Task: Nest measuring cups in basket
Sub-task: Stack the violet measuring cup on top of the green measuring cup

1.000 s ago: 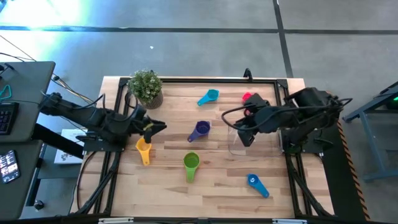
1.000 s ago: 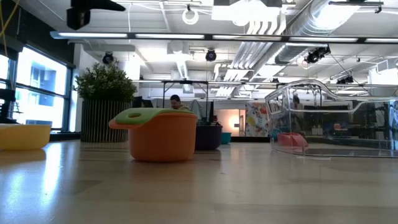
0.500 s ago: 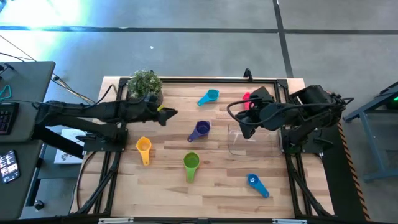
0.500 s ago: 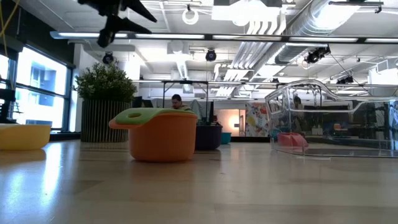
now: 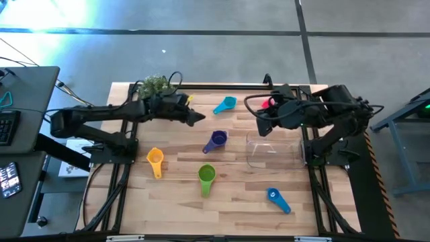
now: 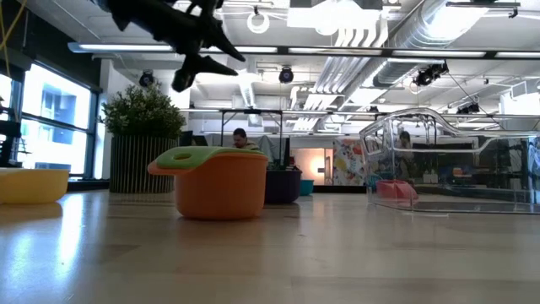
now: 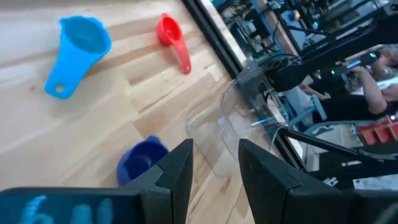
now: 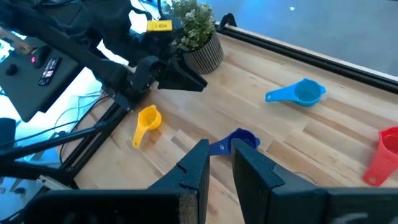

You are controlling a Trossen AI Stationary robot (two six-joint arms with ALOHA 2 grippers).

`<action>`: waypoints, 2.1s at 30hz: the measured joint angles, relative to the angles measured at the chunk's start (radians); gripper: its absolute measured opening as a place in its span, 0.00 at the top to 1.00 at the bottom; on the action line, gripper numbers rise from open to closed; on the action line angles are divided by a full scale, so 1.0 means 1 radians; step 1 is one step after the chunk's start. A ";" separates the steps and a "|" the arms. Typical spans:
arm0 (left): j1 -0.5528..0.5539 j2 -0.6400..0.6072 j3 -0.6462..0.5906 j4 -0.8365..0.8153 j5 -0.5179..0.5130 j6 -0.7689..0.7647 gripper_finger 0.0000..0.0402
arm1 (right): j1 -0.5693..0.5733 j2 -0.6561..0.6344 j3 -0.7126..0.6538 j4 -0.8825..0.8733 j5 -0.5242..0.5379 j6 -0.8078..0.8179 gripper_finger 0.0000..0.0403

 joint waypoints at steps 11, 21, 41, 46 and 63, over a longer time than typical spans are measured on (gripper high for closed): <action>0.044 0.183 0.245 -0.249 0.021 0.144 0.71 | -0.021 0.001 0.000 -0.001 0.003 0.000 0.85; 0.033 0.307 0.283 -0.319 -0.003 0.169 0.71 | -0.021 0.001 0.000 -0.001 0.008 0.000 0.85; -0.060 0.498 0.283 -0.357 -0.041 0.135 0.71 | -0.021 0.002 0.000 -0.001 0.009 -0.008 0.85; -0.073 0.526 0.283 -0.352 -0.042 0.120 0.71 | -0.021 0.002 0.000 -0.001 0.009 -0.008 0.85; -0.076 0.609 0.282 -0.268 -0.036 0.113 0.71 | -0.021 0.002 0.000 -0.001 0.012 0.000 0.85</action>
